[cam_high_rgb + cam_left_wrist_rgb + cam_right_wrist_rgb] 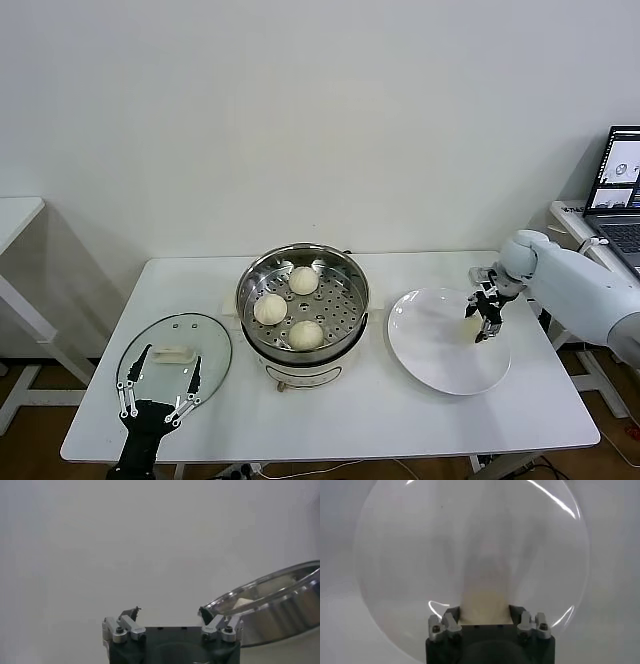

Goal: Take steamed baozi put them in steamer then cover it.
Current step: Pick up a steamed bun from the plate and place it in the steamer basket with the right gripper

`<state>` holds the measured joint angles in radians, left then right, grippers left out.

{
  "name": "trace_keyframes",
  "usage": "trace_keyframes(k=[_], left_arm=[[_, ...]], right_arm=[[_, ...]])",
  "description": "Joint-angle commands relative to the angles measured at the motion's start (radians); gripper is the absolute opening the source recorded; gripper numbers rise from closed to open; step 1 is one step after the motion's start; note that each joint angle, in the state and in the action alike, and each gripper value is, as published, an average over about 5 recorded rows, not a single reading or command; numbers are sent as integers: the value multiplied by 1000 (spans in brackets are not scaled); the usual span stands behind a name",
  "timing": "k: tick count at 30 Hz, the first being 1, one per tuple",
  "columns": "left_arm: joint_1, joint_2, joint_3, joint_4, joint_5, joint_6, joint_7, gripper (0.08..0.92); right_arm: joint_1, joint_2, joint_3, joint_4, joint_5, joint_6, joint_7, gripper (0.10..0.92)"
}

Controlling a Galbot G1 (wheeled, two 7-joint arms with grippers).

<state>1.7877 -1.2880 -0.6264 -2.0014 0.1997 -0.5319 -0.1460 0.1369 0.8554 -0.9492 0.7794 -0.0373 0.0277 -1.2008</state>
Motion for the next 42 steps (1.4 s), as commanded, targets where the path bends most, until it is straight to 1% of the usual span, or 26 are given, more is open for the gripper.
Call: trace_keyframes(k=[1,6,11,18,23,28,34,42], left_arm=[[-4,3,4,-4,0,6,-2,823],[-6,5,6,-8,0,7,-3,823],[2,8,4,-16,0,5,-3,823],[-3,14,11,-12,0,3,-3,823],[-11,18,12,-7,-3,2,-5,823],[-18,20,14,1,-4,-2,-6,823],[-20,17,13,0,-5,-4,-6,823],[-16,15,7,2,-5,-8,-7,823]], right_arm=[[202,-3,-89,134,90,-17,-128,679],[426,48,-259,220,267,-48,-197,679],[622,143,-443,283,497,-105,-186,679],[692,306,-500,308,646,-154,-146,676],[686,391,-532,333,688,-184,-104,671],[657,443,-557,336,685,-200,-54,670],[606,469,-572,337,648,-217,-3,666],[528,475,-567,318,592,-225,20,662]])
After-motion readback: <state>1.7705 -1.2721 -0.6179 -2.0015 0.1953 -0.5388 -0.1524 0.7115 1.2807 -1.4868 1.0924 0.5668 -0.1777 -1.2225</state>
